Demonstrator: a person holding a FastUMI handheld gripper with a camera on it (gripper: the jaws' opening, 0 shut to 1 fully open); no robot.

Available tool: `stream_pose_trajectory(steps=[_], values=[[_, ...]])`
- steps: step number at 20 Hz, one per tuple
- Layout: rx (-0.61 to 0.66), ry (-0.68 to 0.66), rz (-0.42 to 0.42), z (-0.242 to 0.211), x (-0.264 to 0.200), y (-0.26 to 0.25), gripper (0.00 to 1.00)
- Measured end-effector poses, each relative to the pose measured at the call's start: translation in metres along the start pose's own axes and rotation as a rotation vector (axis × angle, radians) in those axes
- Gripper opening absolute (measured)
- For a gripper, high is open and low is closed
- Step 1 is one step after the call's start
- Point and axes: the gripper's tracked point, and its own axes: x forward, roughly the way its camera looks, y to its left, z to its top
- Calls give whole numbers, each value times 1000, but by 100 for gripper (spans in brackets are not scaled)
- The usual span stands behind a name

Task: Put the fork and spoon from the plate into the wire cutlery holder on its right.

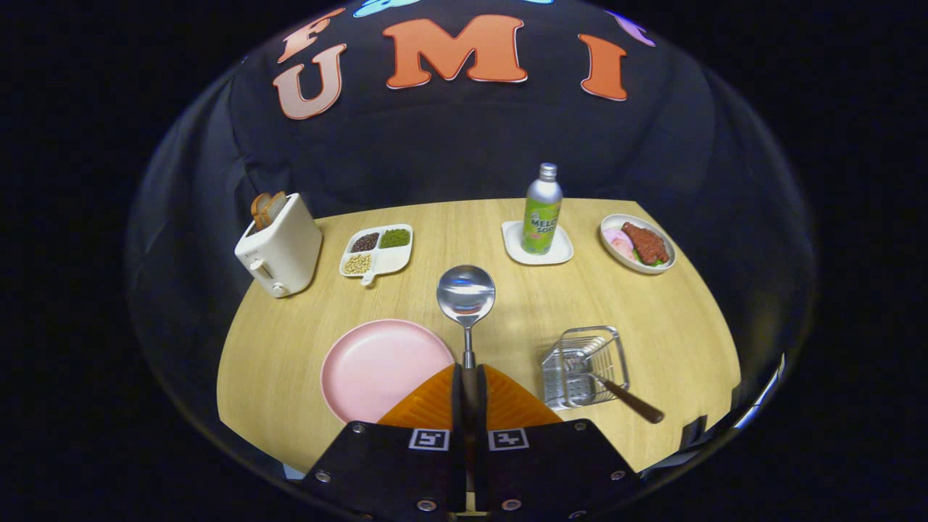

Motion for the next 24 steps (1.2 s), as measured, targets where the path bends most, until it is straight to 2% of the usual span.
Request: stream_pose_trajectory(steps=[4,12,16,19,24], values=[[12,13,-39,0,-8,-37,5],[-35,214,-59,-36,1,-87,5],[-92,310,-60,-43,8,-100,5],[-130,398,-93,-51,15,-113,5],[-102,532,-54,-61,19,-109,7]])
